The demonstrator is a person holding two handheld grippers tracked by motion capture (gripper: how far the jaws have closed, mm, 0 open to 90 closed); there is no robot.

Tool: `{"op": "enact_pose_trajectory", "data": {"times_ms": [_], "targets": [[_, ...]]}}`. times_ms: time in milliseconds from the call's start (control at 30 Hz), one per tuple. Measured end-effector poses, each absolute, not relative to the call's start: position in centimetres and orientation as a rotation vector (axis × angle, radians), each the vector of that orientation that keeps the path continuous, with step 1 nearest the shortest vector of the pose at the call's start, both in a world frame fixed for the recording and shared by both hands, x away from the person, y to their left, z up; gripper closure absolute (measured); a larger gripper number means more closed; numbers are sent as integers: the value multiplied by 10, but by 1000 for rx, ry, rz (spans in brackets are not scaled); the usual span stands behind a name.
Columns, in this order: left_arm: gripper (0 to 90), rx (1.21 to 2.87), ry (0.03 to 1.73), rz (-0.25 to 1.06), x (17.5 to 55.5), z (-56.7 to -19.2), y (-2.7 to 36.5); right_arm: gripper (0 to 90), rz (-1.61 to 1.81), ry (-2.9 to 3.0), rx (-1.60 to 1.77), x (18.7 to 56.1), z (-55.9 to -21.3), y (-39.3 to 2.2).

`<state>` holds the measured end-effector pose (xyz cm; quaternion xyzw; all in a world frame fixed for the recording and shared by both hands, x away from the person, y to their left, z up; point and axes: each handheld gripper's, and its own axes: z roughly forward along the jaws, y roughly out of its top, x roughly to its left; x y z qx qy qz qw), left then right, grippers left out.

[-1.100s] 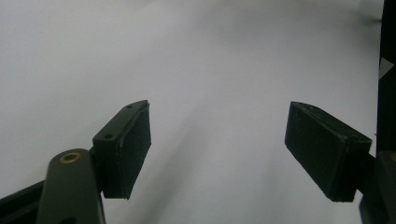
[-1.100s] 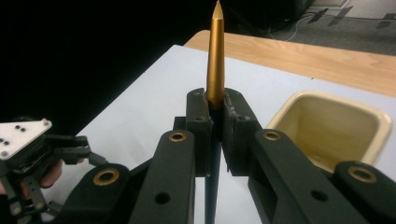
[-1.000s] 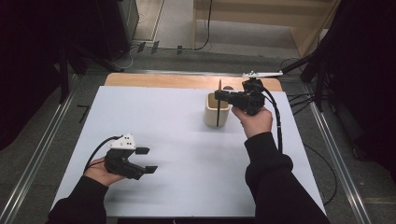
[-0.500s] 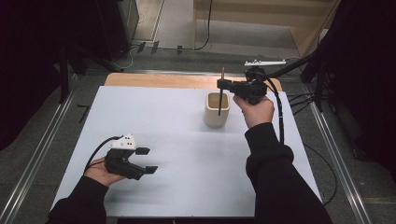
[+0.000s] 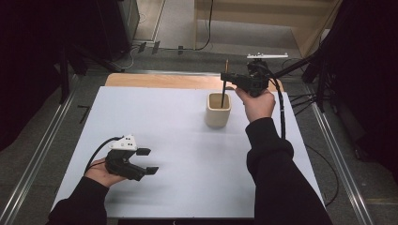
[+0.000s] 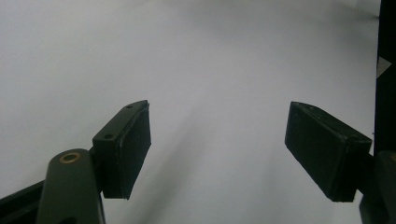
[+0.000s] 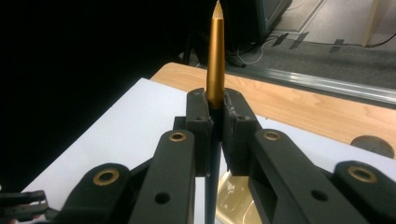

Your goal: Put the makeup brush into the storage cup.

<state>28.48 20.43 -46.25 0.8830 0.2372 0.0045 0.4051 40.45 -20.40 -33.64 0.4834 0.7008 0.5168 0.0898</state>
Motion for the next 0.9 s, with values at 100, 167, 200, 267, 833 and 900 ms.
{"op": "enact_pose_trajectory", "data": {"times_ms": [100,167,200,267,833,900], "targets": [[233,2228,597,11,285,-463,204,836,1528,2074,1436,407,-335,-204],[233,2229,597,11,285,-463,204,836,1522,2062,1433,409,-335,-203],[233,2229,597,11,285,-463,204,836,1521,2053,1431,410,-335,-203],[233,2229,596,11,285,-463,204,836,1520,2035,1433,411,-336,-203],[233,2228,594,7,286,-463,204,836,1483,1972,1436,427,-352,-198],[233,2228,593,4,286,-463,204,836,1483,1972,1441,428,-354,-198]]}}
